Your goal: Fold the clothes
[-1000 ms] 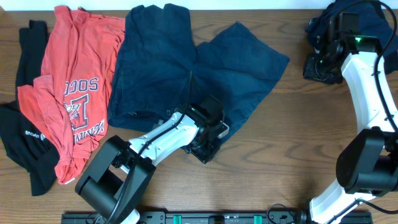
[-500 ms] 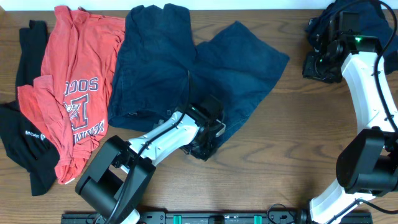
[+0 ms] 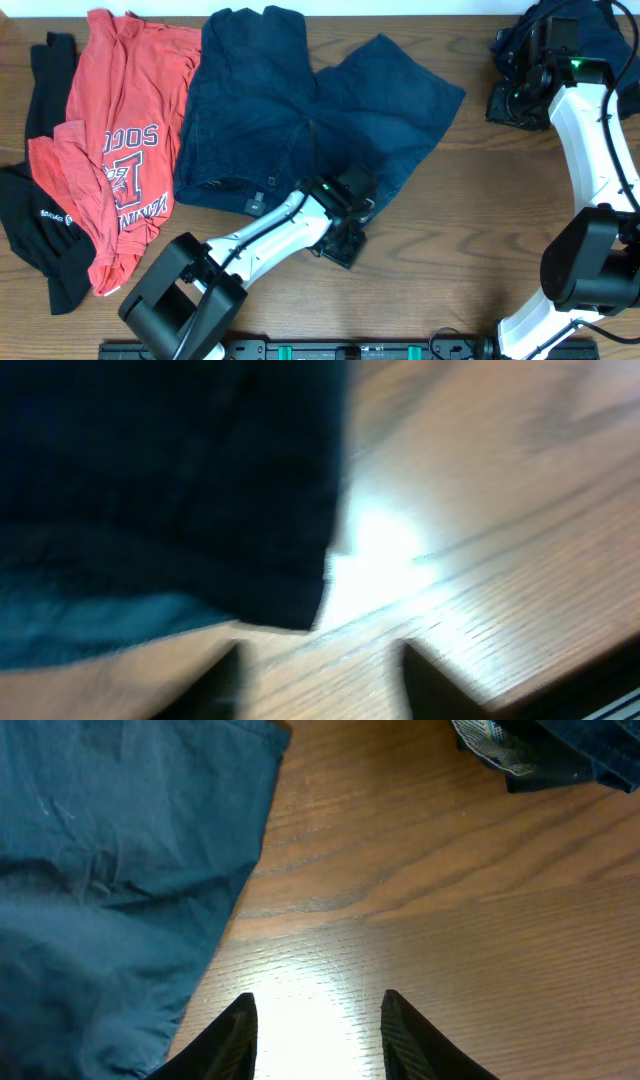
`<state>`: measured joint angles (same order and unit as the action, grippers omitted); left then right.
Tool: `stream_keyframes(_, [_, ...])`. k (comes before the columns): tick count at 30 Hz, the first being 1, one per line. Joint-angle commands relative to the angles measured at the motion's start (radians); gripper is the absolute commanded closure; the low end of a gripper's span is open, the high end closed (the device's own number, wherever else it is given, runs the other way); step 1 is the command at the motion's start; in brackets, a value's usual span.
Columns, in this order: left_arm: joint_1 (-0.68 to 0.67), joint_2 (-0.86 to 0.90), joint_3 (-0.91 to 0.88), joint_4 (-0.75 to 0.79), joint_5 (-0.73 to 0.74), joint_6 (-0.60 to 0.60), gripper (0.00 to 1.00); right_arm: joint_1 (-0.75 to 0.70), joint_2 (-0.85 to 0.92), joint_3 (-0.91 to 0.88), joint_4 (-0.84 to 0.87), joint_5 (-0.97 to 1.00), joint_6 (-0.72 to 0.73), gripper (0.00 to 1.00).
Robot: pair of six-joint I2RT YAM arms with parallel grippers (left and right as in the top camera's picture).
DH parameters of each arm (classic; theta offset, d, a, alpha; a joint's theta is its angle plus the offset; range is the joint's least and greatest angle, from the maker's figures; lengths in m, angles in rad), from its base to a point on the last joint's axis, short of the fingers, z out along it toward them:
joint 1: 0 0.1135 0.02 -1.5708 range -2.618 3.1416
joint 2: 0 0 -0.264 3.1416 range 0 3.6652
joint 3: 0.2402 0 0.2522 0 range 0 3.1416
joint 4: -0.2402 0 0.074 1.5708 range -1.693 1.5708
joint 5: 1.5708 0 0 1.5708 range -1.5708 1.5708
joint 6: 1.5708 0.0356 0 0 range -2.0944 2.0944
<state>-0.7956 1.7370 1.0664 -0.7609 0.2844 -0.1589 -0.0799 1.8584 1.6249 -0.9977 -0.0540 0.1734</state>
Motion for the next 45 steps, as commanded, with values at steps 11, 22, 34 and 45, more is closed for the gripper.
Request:
stream_keyframes(11, [-0.013,-0.005,0.044,0.05,-0.172,0.119,0.06,0.001,0.001,-0.004,0.002,-0.025,-0.022,0.6])
stream_keyframes(22, [-0.01,0.023,0.044,0.068,-0.173,0.151,0.16,0.003,0.001,-0.004,0.001,-0.034,-0.022,0.6])
stream_keyframes(34, [0.075,0.056,0.052,0.064,-0.067,0.152,0.34,0.003,0.001,-0.004,-0.008,-0.034,-0.026,0.6])
stream_keyframes(45, [0.099,0.068,0.051,0.059,-0.029,0.152,0.91,0.003,0.001,-0.004,-0.004,-0.033,-0.026,0.6])
